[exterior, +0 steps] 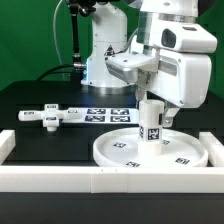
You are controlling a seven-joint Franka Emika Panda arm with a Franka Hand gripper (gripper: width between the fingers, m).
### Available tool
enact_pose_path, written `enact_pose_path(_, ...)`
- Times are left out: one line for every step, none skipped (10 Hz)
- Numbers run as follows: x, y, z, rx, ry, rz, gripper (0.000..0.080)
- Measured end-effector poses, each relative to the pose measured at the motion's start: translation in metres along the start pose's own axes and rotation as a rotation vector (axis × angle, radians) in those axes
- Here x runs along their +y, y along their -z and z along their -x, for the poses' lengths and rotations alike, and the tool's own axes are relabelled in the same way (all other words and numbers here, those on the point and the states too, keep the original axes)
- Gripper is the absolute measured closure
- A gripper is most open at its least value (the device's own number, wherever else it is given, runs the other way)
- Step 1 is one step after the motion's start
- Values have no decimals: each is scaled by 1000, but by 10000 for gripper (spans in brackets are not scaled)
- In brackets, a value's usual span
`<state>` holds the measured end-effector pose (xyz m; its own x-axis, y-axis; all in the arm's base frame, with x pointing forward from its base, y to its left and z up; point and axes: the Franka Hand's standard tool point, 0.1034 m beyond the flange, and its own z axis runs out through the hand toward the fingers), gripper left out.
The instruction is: Assemble round table
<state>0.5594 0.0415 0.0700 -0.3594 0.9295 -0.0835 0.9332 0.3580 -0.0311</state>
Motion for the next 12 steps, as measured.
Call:
enact_pose_path(0,0,0,0,-3,0,271)
enact_pose_path(0,0,1,0,-3,0,398)
enact_pose_path(0,0,1,0,-4,0,398)
enact_pose_path(0,0,1,0,-4,0,394)
enact_pose_path(0,0,1,0,-23,0,394)
enact_pose_path(0,0,1,0,-53,-1,394)
enact_pose_path(-1,-1,4,-1,-96,-1,394)
enact_pose_path(-1,-1,4,1,-232,-4,394)
enact_pose_path(-2,-1,3,0,-376,-9,394)
enact_pose_path(-2,-1,3,-1,-501,-11,393)
enact_pose_path(-4,-1,2,-4,-630,-22,393)
enact_pose_path(-6,-1,1,-9,-785,-35,393)
